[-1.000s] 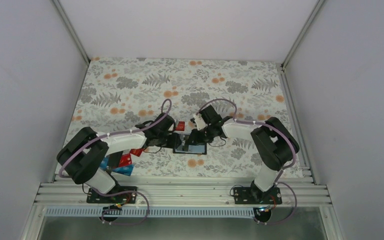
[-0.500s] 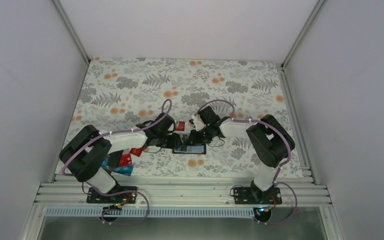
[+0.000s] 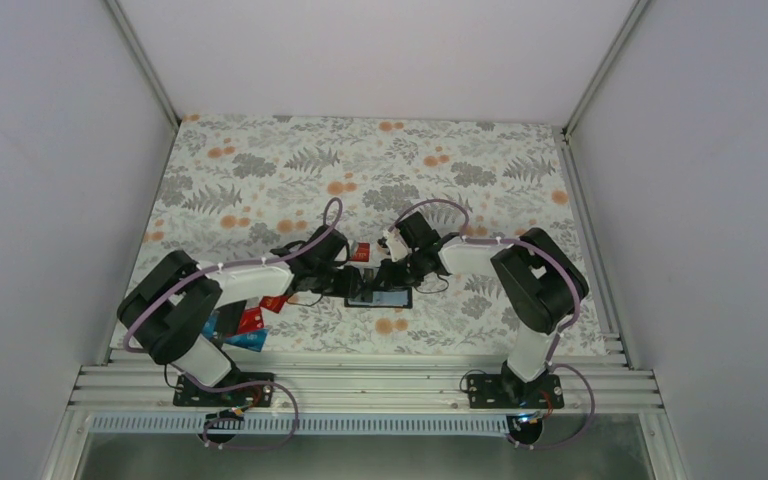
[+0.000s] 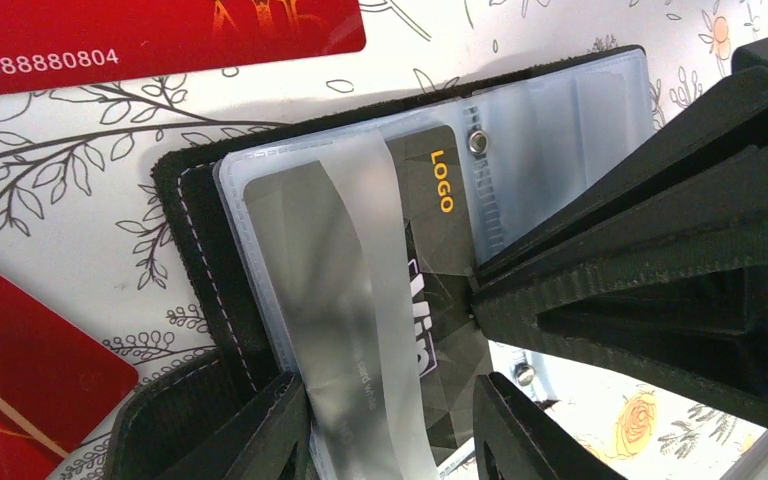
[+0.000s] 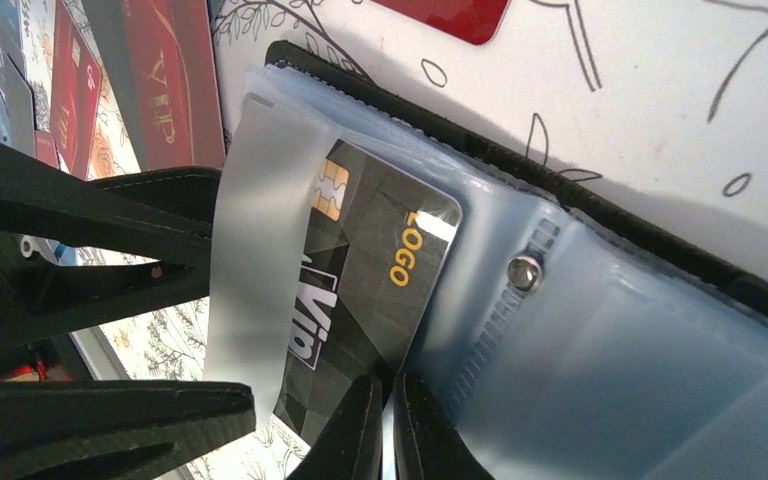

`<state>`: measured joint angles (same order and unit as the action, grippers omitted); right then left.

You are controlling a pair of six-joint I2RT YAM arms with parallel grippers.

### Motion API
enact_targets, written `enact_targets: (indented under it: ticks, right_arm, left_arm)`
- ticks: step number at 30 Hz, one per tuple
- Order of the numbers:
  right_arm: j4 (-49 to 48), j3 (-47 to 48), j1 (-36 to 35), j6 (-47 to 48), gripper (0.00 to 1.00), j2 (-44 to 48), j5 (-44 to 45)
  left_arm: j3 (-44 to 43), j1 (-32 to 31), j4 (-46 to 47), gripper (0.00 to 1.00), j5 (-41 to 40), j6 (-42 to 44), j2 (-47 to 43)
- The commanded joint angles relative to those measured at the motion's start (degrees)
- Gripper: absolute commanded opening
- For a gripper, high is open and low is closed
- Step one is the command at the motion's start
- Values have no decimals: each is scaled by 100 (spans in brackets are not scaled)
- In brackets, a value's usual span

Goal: Put the credit cards into the card holder

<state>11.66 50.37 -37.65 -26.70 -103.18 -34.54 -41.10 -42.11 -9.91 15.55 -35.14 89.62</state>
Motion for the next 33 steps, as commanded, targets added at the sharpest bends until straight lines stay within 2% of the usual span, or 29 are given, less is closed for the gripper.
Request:
enact_targets:
  ticks: [1,11,21,27,30,33]
  right_arm:
    - [-152,-95,-94,11,7,-287,225]
    - [-20,-80,-98,-46,7,52,341]
    - [51,-112,-55,-46,8,318,355]
    - [-27,-234,-7,-75,8,366,342]
    - [-56,-271,18,-90,8,406,326]
    - [-66,-279,33,-96,8,420,310]
  left_arm:
    - [5,-23,422,42,493,-35,-242]
    - [-58,-26,570,42,715,-119,-506]
    - [87,-26,889,42,757,-288,-263]
    - [24,-25,715,34,458,-303,-84]
    - [-85,-34,317,30,95,-322,8]
    - [-161,-47,182,22,-30,-338,70]
